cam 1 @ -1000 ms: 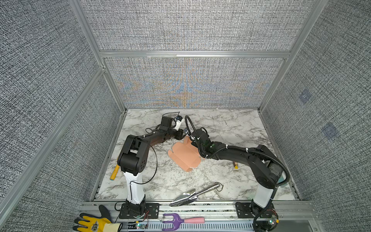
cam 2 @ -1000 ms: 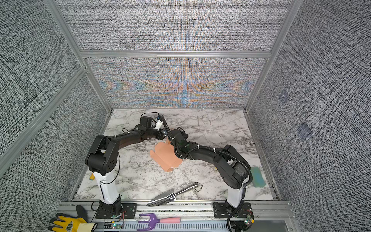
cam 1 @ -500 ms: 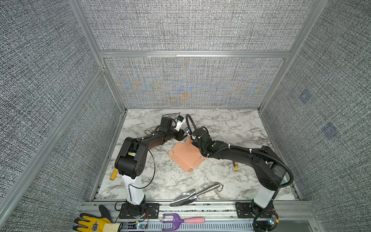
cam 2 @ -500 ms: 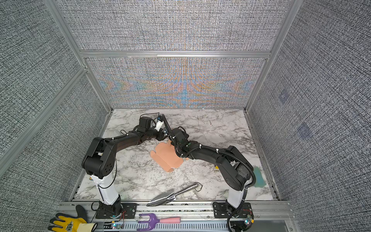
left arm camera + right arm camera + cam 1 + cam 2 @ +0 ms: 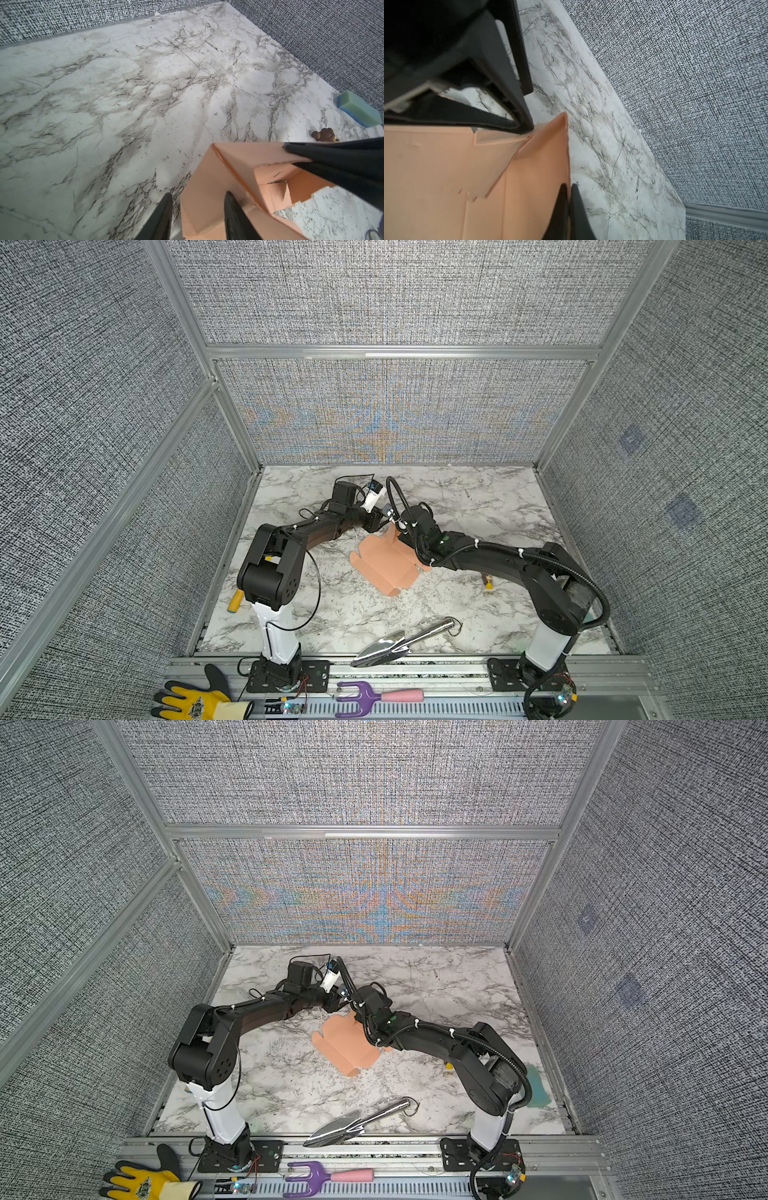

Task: Assemble paper box
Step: Fold the bottom flaps of the flat cardboard box at the center of the table.

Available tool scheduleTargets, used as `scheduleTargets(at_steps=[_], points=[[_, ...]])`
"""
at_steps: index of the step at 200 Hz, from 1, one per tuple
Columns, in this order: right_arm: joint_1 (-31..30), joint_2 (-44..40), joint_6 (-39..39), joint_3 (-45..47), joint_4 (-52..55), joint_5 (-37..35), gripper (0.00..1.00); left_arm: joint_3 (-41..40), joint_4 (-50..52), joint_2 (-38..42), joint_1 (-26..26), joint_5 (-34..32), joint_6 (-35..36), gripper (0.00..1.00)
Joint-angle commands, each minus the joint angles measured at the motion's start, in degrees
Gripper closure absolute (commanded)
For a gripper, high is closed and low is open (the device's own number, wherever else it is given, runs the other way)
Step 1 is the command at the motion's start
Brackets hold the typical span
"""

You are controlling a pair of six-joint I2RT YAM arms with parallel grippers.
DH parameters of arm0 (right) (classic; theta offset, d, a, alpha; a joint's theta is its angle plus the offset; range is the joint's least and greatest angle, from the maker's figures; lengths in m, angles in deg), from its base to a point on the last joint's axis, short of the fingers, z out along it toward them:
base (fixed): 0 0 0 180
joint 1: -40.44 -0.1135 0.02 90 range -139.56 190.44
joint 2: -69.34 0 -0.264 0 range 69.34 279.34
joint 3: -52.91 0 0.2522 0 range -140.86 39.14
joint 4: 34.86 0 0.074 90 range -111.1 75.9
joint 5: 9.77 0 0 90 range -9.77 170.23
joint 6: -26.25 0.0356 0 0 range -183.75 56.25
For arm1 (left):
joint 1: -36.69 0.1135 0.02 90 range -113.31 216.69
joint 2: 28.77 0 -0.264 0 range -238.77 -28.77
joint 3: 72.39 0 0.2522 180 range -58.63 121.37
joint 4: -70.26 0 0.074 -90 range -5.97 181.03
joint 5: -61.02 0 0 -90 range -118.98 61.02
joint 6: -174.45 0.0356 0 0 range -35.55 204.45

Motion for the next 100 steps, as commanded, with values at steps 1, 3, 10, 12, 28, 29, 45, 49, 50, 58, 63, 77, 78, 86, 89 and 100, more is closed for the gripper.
scheduleTargets(at_steps=[1,3,10,12,28,29,45,49,50,58,63,77,78,86,89,100], points=[[-0.2,-0.6,-0.7,0.5,-0.5,-0.1,0.97,-0.2,1.1,0.1,0.6,0.2,0.9,0.56],[-0.2,-0.7,-0.7,0.6,-0.6,-0.1,0.97,-0.3,1.1,0.1,0.6,0.2,1.0,0.56],[-0.2,-1.0,-0.8,0.9,-0.7,0.1,0.97,-0.4,1.3,0.2,0.8,0.2,1.1,0.56],[-0.2,-1.1,-0.8,1.0,-0.7,0.2,0.97,-0.5,1.4,0.2,0.9,0.2,1.1,0.56],[-0.3,-1.6,-0.7,1.4,-0.8,0.4,0.97,-0.8,1.3,0.5,1.0,0.5,1.7,0.56],[-0.3,-1.6,-0.8,1.4,-0.7,0.4,0.97,-0.8,1.3,0.5,1.0,0.5,1.7,0.56],[-0.4,-1.6,-1.0,1.6,-0.4,0.5,0.97,-0.9,1.3,0.5,1.1,0.5,1.7,0.56],[-0.4,-1.8,-1.0,1.6,-0.3,0.5,0.97,-0.8,1.3,0.5,1.1,0.6,1.8,0.56],[-0.4,-1.8,-1.0,1.6,-0.3,0.5,0.97,-0.9,1.3,0.5,1.1,0.6,1.9,0.56],[-0.4,-2.0,-1.0,1.8,-0.1,0.7,0.97,-0.9,1.3,0.4,1.1,0.4,1.9,0.56],[-0.5,-2.1,-1.0,2.0,-0.1,0.8,0.97,-1.0,1.2,0.4,1.1,0.5,2.1,0.56],[-0.5,-2.9,-1.0,2.5,0.3,1.8,0.97,-1.2,1.3,0.7,1.1,1.2,2.6,0.56],[-0.5,-3.0,-1.0,2.5,0.4,1.8,0.97,-1.2,1.3,0.7,1.1,1.2,2.6,0.56],[-0.5,-3.4,-0.9,2.7,0.7,2.4,0.97,-1.5,1.3,1.0,1.2,1.7,3.1,0.56],[-0.5,-3.5,-0.9,2.7,0.9,2.6,0.97,-1.6,1.3,1.3,1.2,1.9,3.4,0.56],[-0.5,-3.9,-0.9,2.7,1.9,3.3,0.97,-2.2,1.0,1.8,1.3,2.4,4.0,0.55]])
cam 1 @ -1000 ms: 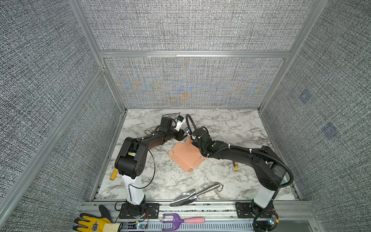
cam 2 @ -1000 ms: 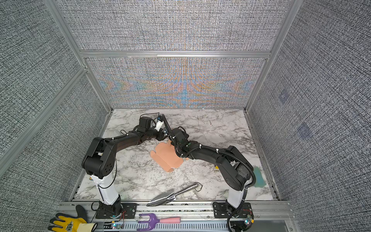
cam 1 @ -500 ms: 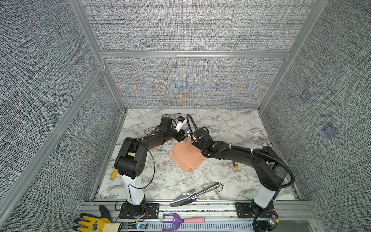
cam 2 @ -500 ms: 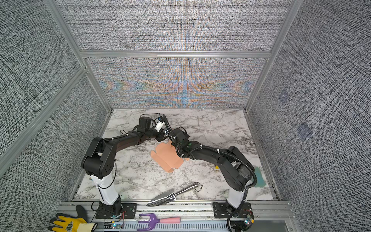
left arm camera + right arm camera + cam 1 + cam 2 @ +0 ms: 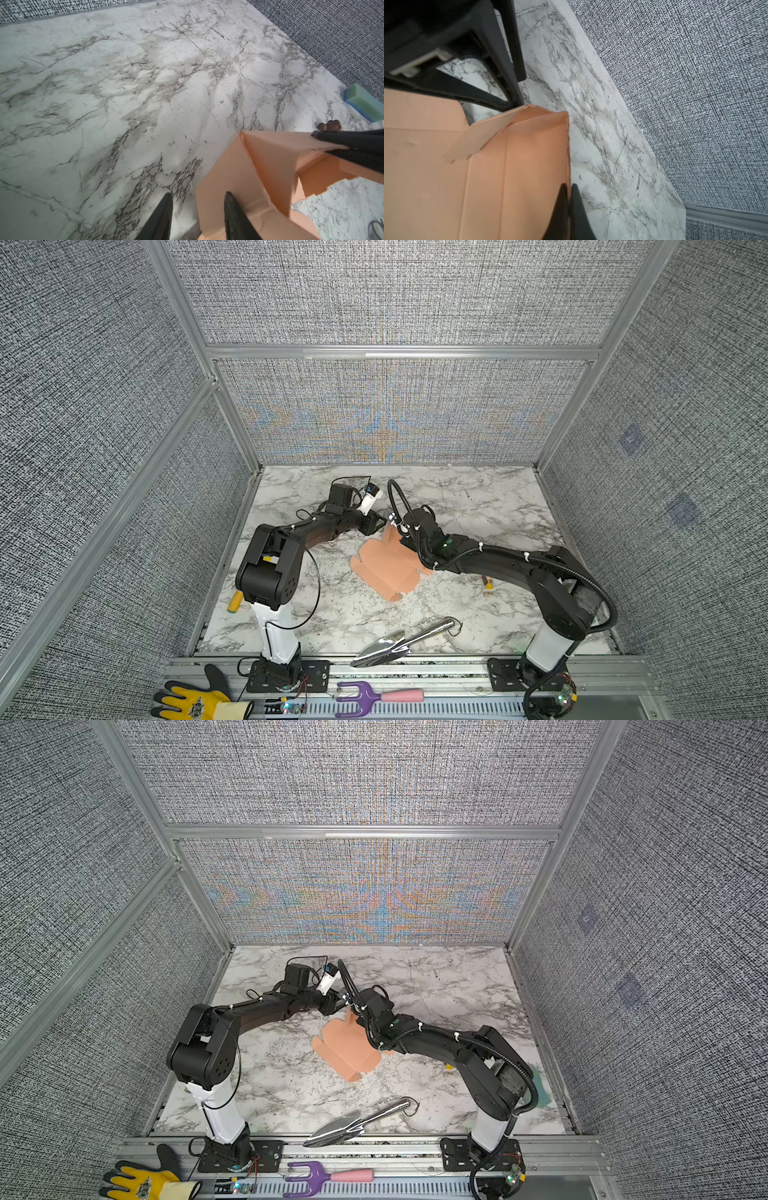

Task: Assemble paper box
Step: Fold the bottom flaps of the flat cardboard box at the center of the table.

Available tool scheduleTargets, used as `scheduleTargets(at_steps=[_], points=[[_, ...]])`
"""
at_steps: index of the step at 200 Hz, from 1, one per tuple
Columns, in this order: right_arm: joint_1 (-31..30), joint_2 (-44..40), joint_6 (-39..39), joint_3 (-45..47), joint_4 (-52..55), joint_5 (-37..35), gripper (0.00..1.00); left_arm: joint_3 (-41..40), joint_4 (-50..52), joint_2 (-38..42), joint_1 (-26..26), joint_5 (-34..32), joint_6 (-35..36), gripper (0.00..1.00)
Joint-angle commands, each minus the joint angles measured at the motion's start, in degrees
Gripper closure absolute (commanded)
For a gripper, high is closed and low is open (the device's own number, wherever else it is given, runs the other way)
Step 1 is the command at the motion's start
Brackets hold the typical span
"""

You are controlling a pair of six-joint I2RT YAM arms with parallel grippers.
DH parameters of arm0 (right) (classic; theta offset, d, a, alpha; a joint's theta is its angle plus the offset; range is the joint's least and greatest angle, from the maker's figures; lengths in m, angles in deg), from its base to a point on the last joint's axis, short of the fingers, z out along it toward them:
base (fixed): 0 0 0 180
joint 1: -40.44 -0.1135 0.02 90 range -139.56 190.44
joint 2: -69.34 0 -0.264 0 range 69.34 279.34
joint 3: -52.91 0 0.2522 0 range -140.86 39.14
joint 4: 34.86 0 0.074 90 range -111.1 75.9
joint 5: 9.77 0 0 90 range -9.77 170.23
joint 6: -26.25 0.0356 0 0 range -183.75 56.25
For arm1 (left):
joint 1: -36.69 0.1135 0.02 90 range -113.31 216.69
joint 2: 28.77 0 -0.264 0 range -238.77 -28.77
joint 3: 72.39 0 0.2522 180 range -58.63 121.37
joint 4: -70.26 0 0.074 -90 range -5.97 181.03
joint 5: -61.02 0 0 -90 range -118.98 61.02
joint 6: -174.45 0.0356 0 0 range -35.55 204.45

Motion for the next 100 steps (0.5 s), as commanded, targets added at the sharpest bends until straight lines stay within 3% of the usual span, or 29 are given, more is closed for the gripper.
scheduleTargets(at_steps=[1,100], points=[[-0.2,-1.0,-0.2,0.1,1.3,2.1,0.97,-0.7,-0.6,1.4,0.3,2.2,2.3,0.55],[0.0,-2.2,0.4,0.4,4.2,4.5,0.97,-1.4,1.1,1.8,0.7,4.9,6.3,0.52]])
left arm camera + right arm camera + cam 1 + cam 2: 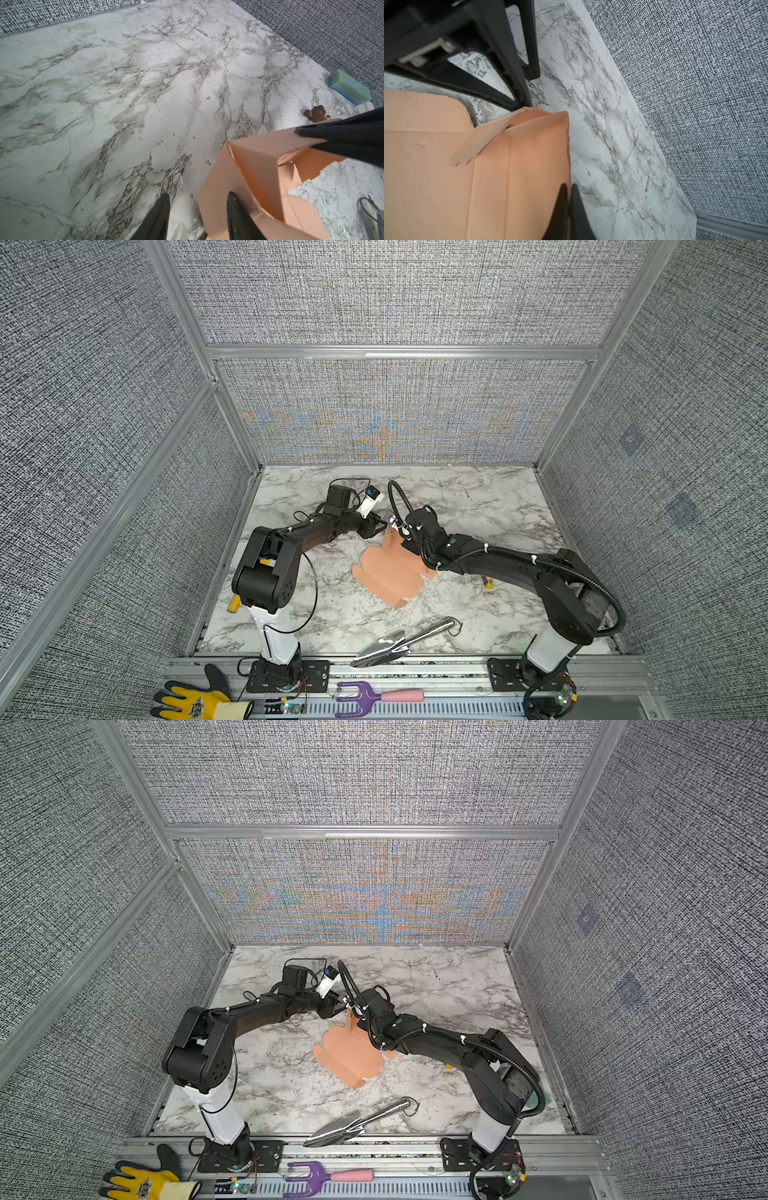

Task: Assemble paper box
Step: Fold the bottom flaps of the flat cardboard box at the center of the table.

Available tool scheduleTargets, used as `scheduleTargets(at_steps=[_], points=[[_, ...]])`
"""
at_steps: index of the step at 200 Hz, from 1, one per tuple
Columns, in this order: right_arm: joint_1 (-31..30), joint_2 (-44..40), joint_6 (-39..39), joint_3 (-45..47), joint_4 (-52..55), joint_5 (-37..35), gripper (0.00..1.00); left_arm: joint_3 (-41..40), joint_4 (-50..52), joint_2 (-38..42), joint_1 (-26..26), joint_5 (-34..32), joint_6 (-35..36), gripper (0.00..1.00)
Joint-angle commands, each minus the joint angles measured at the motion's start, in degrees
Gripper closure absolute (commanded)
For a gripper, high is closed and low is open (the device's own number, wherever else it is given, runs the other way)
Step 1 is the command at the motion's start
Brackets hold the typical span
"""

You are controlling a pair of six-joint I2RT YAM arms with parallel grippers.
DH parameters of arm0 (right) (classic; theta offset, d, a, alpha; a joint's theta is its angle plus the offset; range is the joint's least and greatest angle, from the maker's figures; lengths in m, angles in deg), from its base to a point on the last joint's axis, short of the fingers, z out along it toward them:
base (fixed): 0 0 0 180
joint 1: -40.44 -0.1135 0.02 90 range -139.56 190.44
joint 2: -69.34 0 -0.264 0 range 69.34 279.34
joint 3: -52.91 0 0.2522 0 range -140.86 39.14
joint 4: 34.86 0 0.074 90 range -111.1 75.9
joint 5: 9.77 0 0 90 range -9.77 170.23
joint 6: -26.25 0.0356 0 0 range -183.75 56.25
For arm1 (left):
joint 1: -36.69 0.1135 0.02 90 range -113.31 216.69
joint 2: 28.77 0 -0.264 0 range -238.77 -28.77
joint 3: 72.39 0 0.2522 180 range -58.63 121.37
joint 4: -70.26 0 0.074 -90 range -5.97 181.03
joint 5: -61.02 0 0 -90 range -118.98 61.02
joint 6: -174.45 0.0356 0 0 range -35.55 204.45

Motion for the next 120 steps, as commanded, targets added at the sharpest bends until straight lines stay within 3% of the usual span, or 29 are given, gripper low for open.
scheduleTargets(at_steps=[1,120], points=[[-0.1,-0.4,0.4,0.3,0.4,0.6,0.97,0.0,0.5,0.4,0.2,1.3,1.7,0.52],[0.1,-0.4,0.5,0.6,0.6,1.3,0.97,-0.5,4.1,0.8,0.7,0.4,5.0,0.5]])
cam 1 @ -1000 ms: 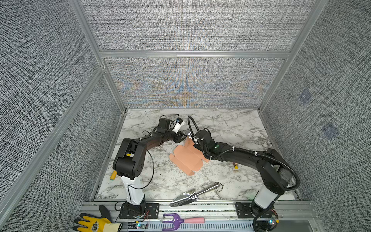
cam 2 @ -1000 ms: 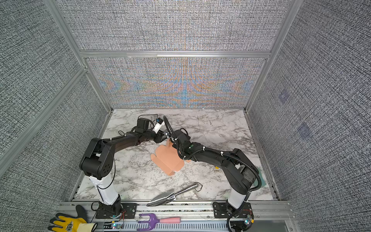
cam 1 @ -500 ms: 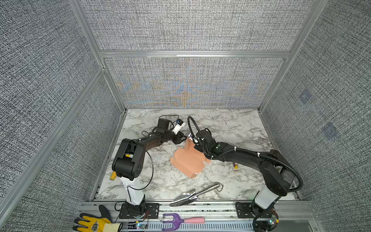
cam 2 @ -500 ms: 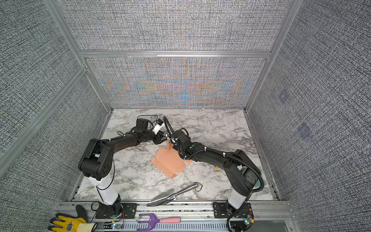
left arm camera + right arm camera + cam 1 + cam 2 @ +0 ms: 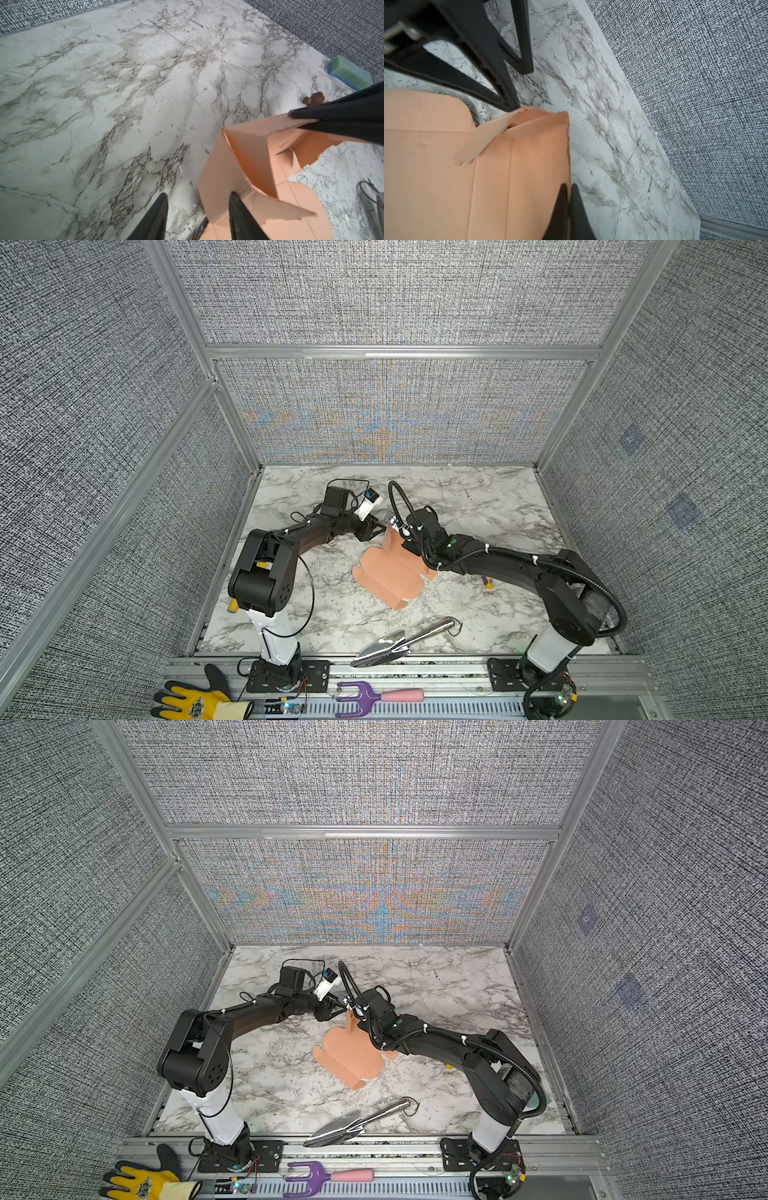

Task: Assemble paper box
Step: Fold the bottom flaps of the flat cardboard box at the center of the table.

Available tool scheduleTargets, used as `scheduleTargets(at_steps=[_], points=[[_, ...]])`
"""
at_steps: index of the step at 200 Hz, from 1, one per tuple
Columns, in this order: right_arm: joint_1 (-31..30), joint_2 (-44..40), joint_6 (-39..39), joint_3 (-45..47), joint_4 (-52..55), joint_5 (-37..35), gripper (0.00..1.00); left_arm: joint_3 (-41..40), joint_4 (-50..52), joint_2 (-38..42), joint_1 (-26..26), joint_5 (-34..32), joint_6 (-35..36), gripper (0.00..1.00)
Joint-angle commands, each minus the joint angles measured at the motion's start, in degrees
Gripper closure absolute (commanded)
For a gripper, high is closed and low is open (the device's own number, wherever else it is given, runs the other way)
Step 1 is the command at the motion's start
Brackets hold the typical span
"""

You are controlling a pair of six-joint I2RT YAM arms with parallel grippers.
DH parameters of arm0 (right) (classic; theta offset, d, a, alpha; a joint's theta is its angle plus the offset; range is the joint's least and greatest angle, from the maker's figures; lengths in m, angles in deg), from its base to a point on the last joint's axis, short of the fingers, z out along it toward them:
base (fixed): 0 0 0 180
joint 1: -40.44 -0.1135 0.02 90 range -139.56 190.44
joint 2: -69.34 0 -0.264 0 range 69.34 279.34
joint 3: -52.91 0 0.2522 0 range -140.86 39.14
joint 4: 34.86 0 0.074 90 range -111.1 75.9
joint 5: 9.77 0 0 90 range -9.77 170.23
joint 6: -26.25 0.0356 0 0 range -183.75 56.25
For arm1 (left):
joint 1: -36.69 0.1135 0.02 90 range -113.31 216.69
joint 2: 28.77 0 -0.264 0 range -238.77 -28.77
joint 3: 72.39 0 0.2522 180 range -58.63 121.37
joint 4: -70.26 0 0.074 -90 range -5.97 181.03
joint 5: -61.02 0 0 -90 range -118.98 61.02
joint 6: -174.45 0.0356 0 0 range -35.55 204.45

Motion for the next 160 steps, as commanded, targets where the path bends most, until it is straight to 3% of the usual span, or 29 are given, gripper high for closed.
scheduleTargets(at_steps=[1,160], points=[[0.0,-0.3,0.5,0.3,0.4,0.7,0.97,0.6,0.8,-0.9,0.2,0.2,0.9,0.5],[2.9,-0.6,6.8,-0.5,0.2,4.0,0.97,-3.0,-5.7,1.5,0.2,2.6,-2.0,0.43]])
